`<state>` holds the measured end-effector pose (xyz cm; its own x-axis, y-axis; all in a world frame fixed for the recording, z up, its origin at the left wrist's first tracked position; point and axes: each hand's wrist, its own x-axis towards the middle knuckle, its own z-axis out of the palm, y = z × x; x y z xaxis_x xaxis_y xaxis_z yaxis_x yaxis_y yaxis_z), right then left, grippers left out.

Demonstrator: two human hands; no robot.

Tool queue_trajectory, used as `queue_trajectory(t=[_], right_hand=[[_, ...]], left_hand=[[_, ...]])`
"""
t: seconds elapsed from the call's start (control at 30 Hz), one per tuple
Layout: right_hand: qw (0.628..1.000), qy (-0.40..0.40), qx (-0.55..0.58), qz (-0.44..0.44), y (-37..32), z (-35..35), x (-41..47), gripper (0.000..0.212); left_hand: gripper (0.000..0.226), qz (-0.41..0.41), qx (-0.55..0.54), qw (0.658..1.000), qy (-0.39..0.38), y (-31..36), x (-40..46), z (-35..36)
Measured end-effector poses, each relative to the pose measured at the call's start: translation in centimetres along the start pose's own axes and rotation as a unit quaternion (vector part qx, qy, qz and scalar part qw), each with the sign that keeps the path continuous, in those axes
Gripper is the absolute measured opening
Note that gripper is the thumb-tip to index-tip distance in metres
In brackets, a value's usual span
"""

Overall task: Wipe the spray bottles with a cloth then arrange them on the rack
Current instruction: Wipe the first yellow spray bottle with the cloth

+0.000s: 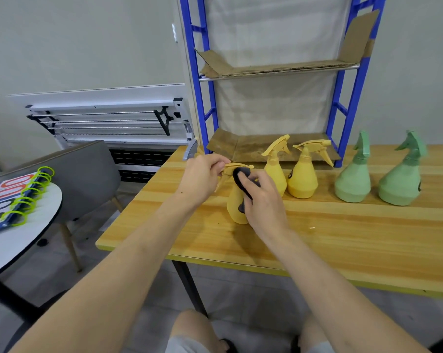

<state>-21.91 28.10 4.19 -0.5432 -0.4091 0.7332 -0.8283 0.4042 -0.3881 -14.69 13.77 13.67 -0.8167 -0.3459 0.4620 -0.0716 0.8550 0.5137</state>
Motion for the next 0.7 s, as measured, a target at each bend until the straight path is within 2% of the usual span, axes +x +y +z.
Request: queue_trajectory(t=[0.13,0.3,0.4,0.7], right_hand=[[1.0,-0.02,0.015,0.017,0.8,0.2,-1.2,0.053],[0.996,0.03,0.078,0.039,-0.2,-1.1,-0.3,0.04],[0.996,0.014,0.082,0.039,-0.4,-0.5,0.1,0.042],[0.977,-0.049,0.114,0.173,1.3,-1.1,-0.8,0.037]], left_hand=[[0.027,0.011,0.019,1.0,-0.001,0.0,0.3,0.4],[0.026,0.016,0.027,0.999,0.012,0.2,0.0,0.5],[0.025,0.018,0.024,0.999,0.012,0.1,-0.1,0.4],[0.026,0.014,0.006,1.0,0.016,-0.5,0.1,0.7]])
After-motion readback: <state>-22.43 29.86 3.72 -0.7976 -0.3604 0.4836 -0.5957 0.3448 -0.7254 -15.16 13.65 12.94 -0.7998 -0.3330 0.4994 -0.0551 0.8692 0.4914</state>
